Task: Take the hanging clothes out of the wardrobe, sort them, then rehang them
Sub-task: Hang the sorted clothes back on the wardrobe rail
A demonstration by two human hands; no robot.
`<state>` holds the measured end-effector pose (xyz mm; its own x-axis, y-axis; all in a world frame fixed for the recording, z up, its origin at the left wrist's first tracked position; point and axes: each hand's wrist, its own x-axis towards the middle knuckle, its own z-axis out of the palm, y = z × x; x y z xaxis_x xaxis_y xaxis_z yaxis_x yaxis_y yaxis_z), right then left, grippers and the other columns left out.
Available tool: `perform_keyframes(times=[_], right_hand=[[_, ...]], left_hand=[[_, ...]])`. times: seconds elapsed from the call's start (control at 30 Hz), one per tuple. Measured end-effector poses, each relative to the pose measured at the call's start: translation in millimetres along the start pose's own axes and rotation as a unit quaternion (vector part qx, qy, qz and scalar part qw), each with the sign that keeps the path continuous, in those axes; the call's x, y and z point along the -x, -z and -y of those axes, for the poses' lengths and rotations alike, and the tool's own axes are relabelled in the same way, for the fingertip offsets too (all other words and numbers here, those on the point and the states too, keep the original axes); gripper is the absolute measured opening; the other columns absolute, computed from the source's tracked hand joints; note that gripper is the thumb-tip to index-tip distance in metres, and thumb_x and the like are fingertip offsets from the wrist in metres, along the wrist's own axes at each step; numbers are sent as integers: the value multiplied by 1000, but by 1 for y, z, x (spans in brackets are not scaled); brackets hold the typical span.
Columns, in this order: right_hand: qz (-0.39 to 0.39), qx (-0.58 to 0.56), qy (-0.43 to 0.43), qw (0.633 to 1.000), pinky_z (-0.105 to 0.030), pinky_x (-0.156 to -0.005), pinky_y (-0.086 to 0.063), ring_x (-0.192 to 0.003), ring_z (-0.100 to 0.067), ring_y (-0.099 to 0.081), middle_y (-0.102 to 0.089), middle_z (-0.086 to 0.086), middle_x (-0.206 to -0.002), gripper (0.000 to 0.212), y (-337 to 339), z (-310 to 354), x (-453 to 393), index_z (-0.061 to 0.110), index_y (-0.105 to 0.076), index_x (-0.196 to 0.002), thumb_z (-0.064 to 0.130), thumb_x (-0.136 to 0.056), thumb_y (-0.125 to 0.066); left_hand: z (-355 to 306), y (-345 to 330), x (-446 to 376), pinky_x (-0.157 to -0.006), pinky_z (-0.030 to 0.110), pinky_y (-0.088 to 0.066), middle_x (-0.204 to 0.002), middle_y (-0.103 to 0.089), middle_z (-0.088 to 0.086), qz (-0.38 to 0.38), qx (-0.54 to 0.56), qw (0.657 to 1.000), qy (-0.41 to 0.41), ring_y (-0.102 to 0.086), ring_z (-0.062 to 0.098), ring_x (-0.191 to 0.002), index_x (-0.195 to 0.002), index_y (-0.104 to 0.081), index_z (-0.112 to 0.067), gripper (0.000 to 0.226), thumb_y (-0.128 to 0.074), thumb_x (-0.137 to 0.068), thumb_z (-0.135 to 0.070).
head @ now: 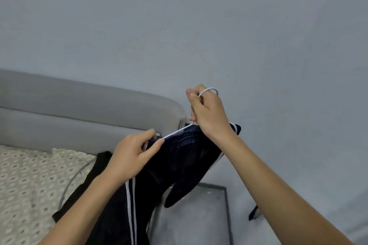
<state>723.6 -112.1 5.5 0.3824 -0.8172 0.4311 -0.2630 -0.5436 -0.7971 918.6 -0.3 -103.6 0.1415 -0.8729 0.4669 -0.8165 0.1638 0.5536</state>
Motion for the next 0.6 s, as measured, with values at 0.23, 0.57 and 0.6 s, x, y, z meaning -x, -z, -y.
perform_keyframes(times=[0.23,0.57,0.6], right_hand=[[-95,44,-71,992,-31,-65,-62,-55,-14,-57,-57,-27,-69,30,134,-6,124,6,-57,-92,32,-108,-54],[-231,77,-181,953,-64,-75,-59,-53,-12,-59,-52,8,-53,26,290,-2,311,16,-56,-85,29,-107,-54],[-239,91,-190,948,-64,-75,-59,-53,-13,-60,-54,6,-55,25,303,-1,323,15,-57,-87,28,-107,-53]], left_hand=[[-122,-59,31,-56,37,-38,-62,-46,0,109,54,987,-101,-45,16,-59,-78,-46,-27,41,-52,-98,-62],[-293,-140,93,-59,34,-42,-60,-57,-2,264,141,925,-233,-53,14,-58,-79,-56,-25,43,-51,-95,-64],[-309,-149,99,-59,34,-41,-61,-58,-2,277,161,916,-239,-52,13,-56,-80,-57,-24,40,-54,-97,-60]])
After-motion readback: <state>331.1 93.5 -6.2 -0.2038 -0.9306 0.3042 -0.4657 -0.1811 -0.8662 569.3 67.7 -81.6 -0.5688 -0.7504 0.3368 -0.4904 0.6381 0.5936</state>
